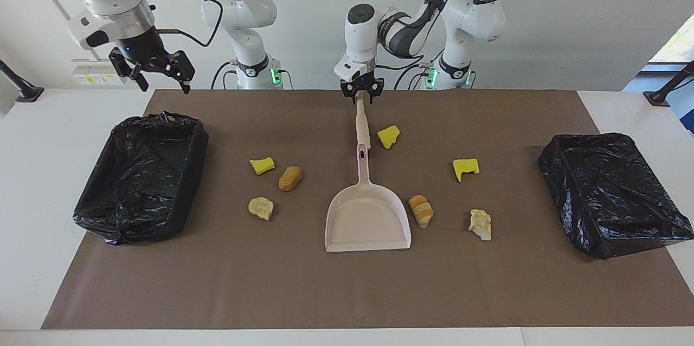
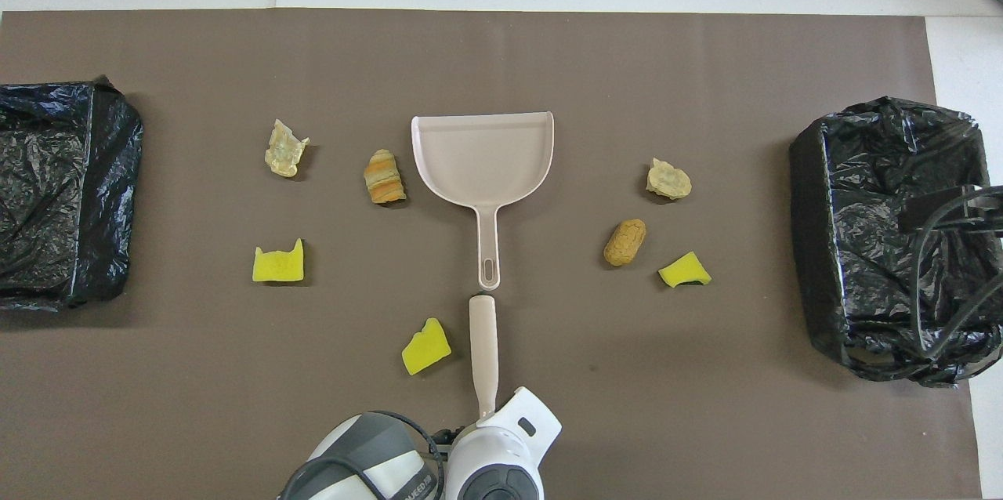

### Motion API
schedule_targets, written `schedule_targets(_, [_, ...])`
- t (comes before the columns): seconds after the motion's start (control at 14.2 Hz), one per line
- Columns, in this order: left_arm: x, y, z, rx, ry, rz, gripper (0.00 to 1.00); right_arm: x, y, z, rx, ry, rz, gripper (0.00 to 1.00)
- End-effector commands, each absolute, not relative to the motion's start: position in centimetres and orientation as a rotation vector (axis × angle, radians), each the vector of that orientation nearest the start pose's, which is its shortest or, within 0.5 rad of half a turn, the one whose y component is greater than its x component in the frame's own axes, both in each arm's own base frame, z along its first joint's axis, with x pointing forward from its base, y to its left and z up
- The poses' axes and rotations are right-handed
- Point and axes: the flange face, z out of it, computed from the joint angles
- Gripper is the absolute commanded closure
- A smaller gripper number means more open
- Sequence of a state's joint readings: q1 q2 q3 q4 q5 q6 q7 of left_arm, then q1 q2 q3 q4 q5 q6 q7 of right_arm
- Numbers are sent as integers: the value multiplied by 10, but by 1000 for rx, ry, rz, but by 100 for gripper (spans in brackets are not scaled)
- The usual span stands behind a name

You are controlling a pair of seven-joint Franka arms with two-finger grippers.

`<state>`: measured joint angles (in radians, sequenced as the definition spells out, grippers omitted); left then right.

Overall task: Sweep and dump trash in bin
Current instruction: 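Reach the left gripper to the brush handle and grasp it, then lift the brush with the left gripper while the right gripper reaches the dustpan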

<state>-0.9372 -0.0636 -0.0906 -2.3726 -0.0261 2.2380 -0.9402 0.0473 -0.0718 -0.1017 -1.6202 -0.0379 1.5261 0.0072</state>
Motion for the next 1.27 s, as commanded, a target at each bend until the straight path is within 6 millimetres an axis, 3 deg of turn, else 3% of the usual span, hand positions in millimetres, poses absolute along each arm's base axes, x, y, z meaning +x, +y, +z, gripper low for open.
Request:
schedule_targets(0.0, [259, -398, 345, -3081, 63, 99, 100, 524, -35, 639, -3148, 106, 13, 0])
schedule_targets(0.14, [280, -384, 350, -3078, 33, 111, 100, 524, -35, 639, -3148, 106, 13, 0])
schedule_targets(0.42, [327, -339, 346, -3033, 40, 202, 100, 524, -35, 639, -3147, 106, 13, 0])
schedule_targets(0.78, [388, -259, 338, -3026, 25, 282, 100, 522, -39, 638, -3156, 107, 40, 0])
schedule_targets(0.99, [409, -220, 337, -3027, 5, 320, 100, 520, -39, 638, -3157, 115, 55, 0])
schedule_targets(1.13, [423, -203, 360, -3056, 3, 275, 100, 522, -33, 636, -3156, 47, 38, 0])
schedule_targets(1.2, [433, -197, 373, -3066, 6, 263, 100, 524, -22, 633, -3150, -67, 23, 0])
